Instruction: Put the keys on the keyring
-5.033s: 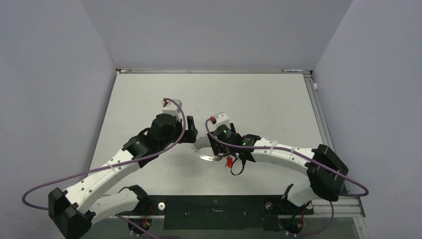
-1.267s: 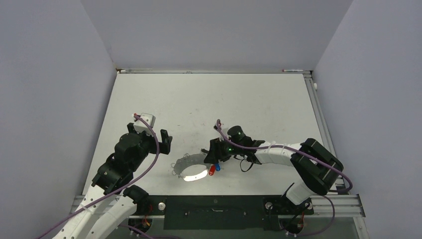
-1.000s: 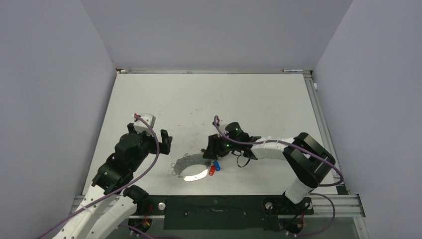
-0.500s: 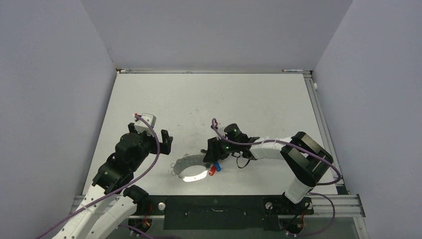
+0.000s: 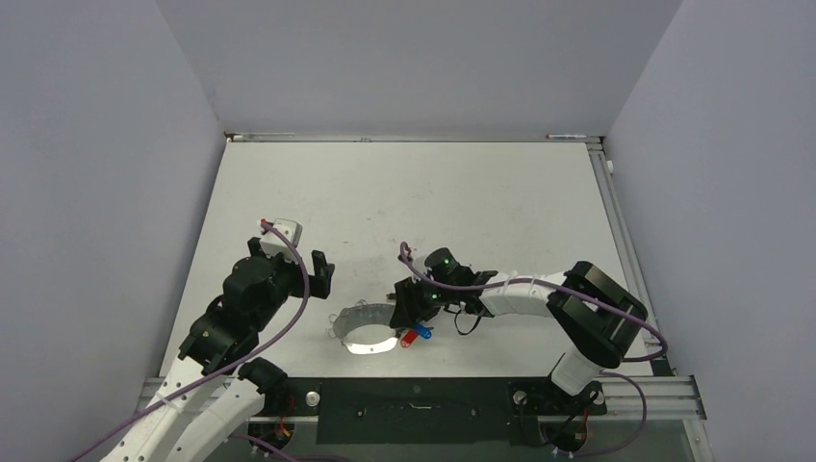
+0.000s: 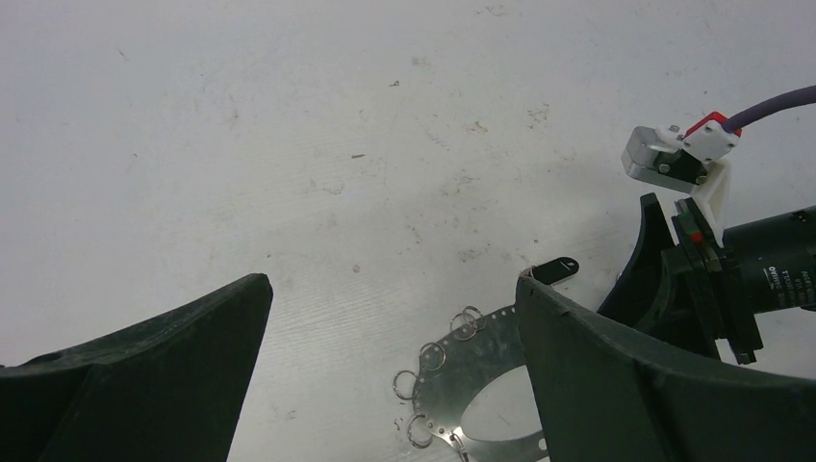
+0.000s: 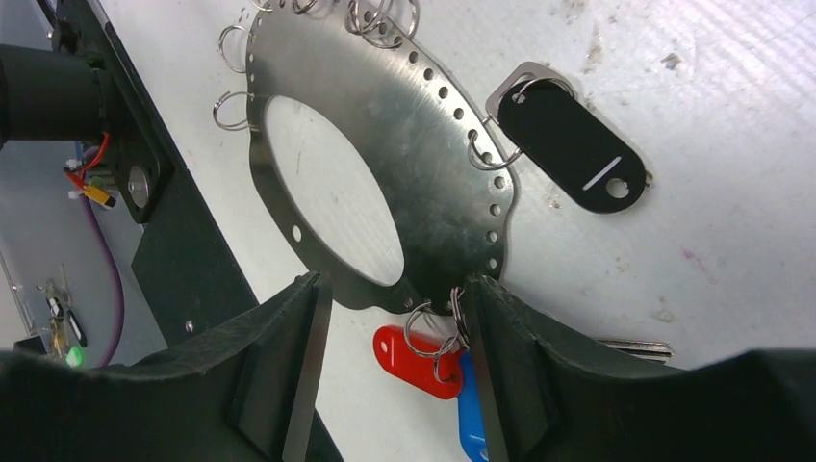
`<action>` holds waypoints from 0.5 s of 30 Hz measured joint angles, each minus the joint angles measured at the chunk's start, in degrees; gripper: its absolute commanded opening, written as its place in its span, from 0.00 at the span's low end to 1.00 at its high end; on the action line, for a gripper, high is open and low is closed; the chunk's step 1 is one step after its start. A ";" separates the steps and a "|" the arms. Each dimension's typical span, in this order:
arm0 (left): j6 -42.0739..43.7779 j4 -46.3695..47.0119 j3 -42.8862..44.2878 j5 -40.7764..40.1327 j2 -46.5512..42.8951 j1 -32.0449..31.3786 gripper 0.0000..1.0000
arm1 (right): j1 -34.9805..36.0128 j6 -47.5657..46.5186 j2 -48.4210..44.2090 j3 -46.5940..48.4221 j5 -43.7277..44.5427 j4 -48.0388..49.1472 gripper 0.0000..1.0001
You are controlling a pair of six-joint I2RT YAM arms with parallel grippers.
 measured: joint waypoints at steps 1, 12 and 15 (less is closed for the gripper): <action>0.00 0.00 0.00 0.02 0.00 0.00 0.96 | 0.39 0.00 -0.35 0.00 0.39 -0.42 0.54; 0.00 0.02 0.00 0.00 -0.04 0.07 0.96 | 7.37 -2.38 -10.71 0.81 16.26 -9.25 0.73; 0.00 0.04 0.00 0.02 -0.07 0.11 0.96 | 7.45 -3.26 -20.35 -0.85 21.49 -8.50 0.82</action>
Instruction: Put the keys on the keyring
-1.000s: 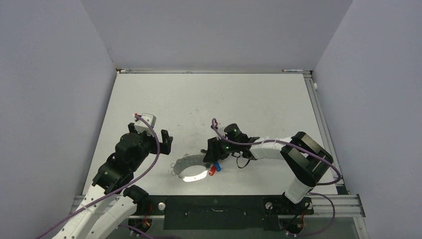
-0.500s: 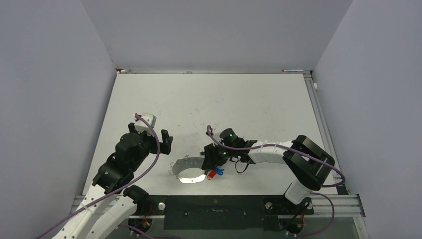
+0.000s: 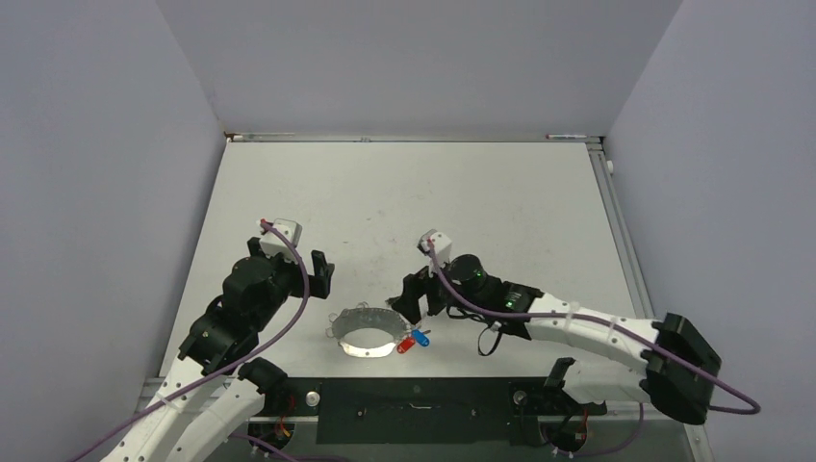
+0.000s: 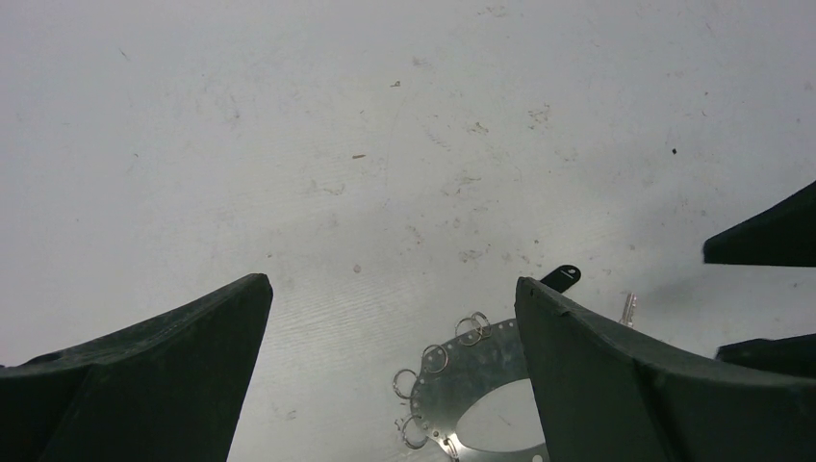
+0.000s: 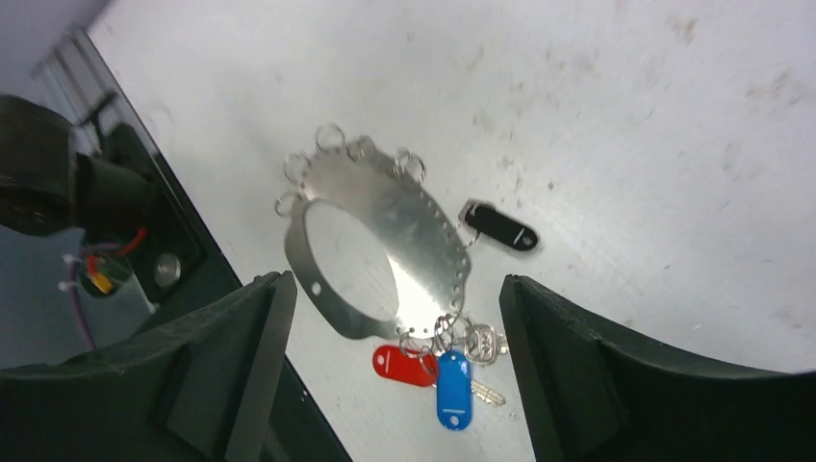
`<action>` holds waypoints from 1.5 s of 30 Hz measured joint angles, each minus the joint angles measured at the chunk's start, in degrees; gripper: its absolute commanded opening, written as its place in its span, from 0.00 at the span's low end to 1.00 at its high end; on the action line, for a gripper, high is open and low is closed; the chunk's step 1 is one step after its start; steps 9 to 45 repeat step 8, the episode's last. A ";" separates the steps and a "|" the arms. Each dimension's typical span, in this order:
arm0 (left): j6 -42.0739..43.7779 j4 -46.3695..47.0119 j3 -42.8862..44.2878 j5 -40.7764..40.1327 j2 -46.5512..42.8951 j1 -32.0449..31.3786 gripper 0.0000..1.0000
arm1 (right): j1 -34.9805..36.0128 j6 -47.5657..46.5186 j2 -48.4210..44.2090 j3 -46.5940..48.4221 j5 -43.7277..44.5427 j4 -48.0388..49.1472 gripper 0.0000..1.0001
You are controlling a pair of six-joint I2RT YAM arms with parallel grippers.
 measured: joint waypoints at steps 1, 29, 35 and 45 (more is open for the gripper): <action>0.00 -0.02 0.00 0.00 0.00 0.02 0.96 | -0.13 -0.39 -4.52 -1.31 1.49 1.40 0.82; 0.02 -0.02 0.00 0.15 -0.24 0.28 0.96 | -0.83 -1.09 -17.31 -7.43 7.65 9.51 0.84; 0.02 -0.02 0.00 0.15 -0.24 0.28 0.96 | -0.83 -1.09 -17.31 -7.43 7.65 9.51 0.84; 0.02 -0.02 0.00 0.15 -0.24 0.28 0.96 | -0.83 -1.09 -17.31 -7.43 7.65 9.51 0.84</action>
